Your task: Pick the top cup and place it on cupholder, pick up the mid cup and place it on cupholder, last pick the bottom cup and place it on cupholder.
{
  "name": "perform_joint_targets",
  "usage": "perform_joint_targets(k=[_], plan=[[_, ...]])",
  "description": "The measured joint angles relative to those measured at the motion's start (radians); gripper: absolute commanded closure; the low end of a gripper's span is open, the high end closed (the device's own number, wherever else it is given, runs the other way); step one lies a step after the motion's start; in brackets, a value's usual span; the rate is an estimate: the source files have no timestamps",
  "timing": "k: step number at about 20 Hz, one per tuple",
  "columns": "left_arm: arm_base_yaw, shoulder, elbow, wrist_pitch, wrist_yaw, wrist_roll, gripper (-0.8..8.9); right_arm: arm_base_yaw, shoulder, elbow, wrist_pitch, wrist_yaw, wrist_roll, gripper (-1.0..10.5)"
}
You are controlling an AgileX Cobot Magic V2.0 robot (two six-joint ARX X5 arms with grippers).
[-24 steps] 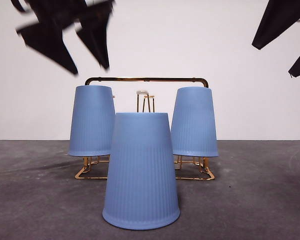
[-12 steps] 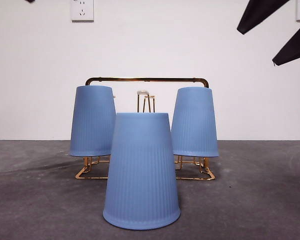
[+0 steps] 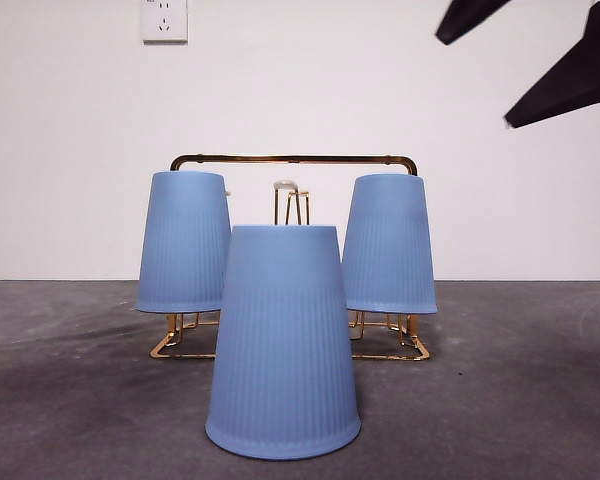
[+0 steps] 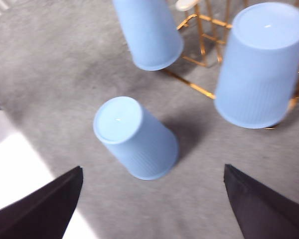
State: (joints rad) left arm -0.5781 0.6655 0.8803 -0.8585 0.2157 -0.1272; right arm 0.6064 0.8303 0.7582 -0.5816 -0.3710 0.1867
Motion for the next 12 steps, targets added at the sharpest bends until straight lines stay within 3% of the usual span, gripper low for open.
perform_joint_targets(k=[8,12], plan=[[0.0,-0.005,0.0,0.002,0.0,-0.004,4.63,0.122,0.222,0.142,0.026,-0.016,0.012,4.9],[0.0,-0.005,0.0,0.002,0.0,-0.004,4.63,0.186,0.382,0.23,0.022,0.039,-0.008,4.8]])
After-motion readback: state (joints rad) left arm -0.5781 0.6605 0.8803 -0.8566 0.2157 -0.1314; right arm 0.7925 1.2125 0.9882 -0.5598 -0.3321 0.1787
